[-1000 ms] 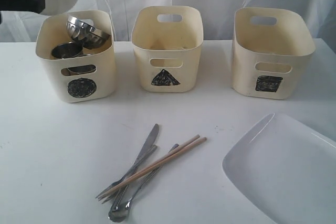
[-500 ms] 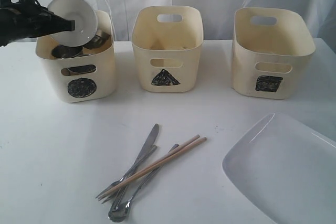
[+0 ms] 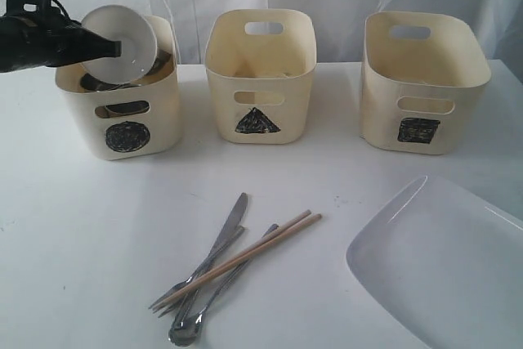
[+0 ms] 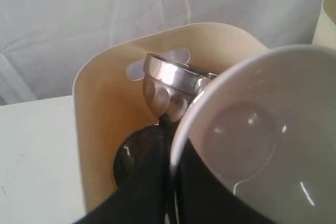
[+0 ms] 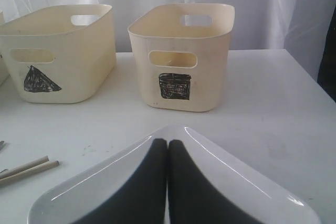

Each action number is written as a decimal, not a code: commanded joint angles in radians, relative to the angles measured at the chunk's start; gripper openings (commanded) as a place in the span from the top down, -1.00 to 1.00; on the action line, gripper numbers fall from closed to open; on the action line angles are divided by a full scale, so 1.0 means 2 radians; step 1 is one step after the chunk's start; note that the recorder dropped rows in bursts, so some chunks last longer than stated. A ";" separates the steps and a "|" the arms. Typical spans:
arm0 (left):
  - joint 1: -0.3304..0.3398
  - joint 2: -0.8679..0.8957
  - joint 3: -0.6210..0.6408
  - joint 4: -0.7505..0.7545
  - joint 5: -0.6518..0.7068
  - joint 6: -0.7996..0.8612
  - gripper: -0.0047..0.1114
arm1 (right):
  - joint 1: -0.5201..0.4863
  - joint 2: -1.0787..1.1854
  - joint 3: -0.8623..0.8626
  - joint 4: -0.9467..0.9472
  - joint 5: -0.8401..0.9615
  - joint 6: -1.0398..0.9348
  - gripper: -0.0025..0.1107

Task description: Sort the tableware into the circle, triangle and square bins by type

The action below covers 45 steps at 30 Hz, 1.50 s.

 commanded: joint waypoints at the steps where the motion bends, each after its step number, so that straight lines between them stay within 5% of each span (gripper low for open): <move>1: -0.001 -0.005 -0.003 0.002 -0.007 -0.002 0.47 | 0.002 -0.003 0.002 -0.003 -0.002 0.000 0.96; 5: -0.001 -0.005 -0.003 -0.002 0.016 -0.003 -0.06 | 0.002 -0.003 0.002 -0.003 -0.002 0.000 0.96; 8: -0.001 -0.005 -0.003 -0.008 0.021 -0.008 -0.27 | 0.002 -0.003 0.002 -0.003 -0.002 0.000 0.96; 17: -0.001 -0.092 -0.003 -0.008 0.039 0.013 -0.30 | 0.002 -0.003 0.002 -0.003 -0.002 0.000 0.96; 23: -0.001 -0.204 -0.003 -0.006 0.217 0.034 -0.30 | 0.002 -0.003 0.002 -0.001 -0.002 0.000 0.96; 27: -0.001 -0.249 -0.003 0.026 0.348 0.036 -0.05 | 0.002 -0.003 0.002 -0.001 -0.002 0.000 0.96; 33: -0.001 -0.260 0.004 0.106 0.552 0.005 0.92 | 0.002 -0.003 0.002 -0.001 -0.002 0.000 0.96; 37: -0.001 -0.260 0.038 0.103 0.590 -0.021 0.92 | 0.002 -0.003 0.002 -0.001 -0.002 0.000 0.96; 45: -0.001 -0.269 0.129 0.058 0.558 -0.030 0.92 | 0.002 -0.003 0.002 -0.001 -0.002 0.000 0.96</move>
